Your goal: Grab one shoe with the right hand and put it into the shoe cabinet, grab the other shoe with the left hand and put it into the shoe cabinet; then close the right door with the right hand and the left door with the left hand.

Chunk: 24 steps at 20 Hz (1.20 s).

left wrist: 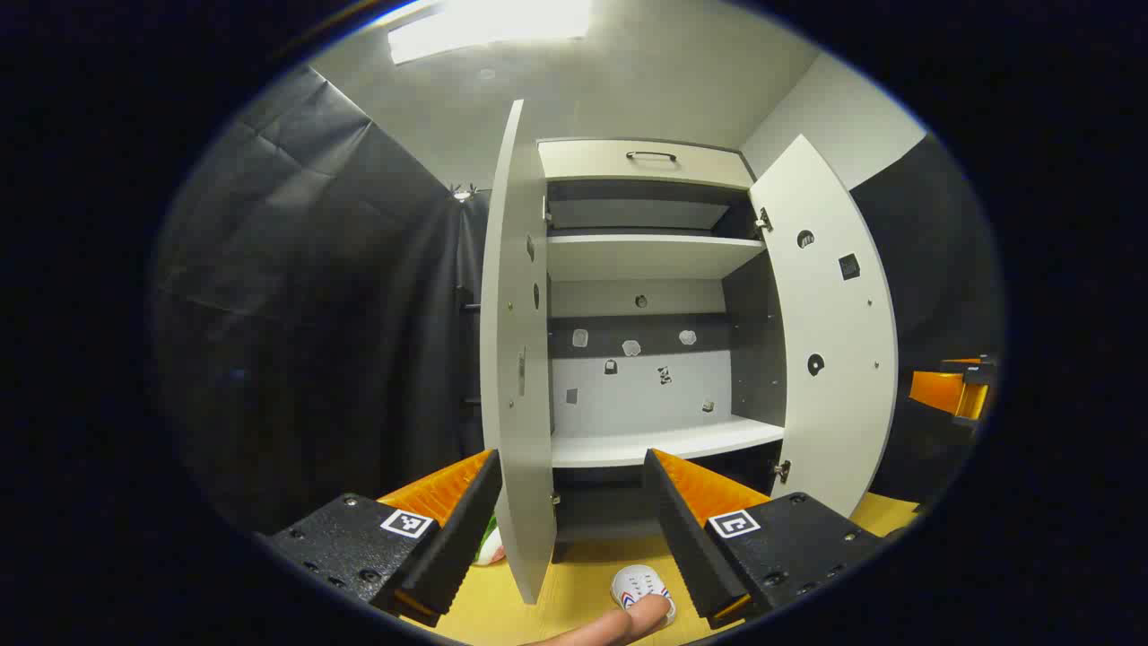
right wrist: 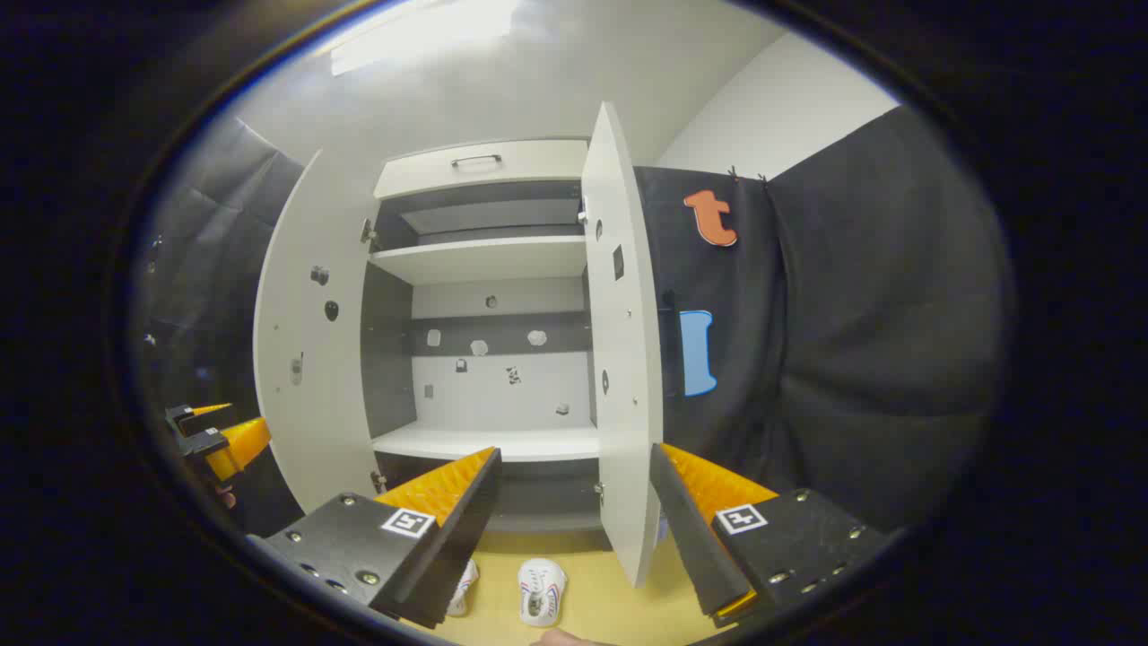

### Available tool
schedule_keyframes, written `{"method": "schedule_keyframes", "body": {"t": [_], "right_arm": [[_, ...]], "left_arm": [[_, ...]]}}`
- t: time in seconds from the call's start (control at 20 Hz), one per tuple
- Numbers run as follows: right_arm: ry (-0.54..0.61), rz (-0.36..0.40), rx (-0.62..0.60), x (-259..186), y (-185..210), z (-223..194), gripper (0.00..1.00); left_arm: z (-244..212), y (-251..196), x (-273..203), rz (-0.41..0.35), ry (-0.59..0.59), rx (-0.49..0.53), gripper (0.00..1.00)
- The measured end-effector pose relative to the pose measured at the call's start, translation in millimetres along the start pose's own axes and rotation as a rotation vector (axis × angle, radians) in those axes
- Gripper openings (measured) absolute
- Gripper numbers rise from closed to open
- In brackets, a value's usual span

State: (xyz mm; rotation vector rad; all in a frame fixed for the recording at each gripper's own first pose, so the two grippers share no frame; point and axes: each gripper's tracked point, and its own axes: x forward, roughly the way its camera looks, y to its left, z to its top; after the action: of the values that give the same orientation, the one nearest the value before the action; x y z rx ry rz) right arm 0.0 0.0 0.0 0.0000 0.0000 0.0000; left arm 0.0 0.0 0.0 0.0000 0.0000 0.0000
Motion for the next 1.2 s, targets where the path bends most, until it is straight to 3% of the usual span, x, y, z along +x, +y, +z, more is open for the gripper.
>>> {"method": "schedule_keyframes", "body": {"t": [0.5, 0.9, 1.2], "right_arm": [[0.056, 0.004, -0.001, 10.2, 3.2, -27.1, 0.98], [0.037, -0.018, -0.013, 27.2, -2.3, -43.1, 0.98], [0.144, 0.03, -0.047, 44.6, 16.4, -115.8, 0.98]], "left_arm": [[-14.5, 3.3, 1.7, -0.001, 0.018, -0.005, 0.96], [-38.1, 10.9, 1.6, 0.003, 0.062, -0.013, 0.96], [-52.9, 9.1, -0.4, -0.012, 0.071, 0.0, 0.96]]}}
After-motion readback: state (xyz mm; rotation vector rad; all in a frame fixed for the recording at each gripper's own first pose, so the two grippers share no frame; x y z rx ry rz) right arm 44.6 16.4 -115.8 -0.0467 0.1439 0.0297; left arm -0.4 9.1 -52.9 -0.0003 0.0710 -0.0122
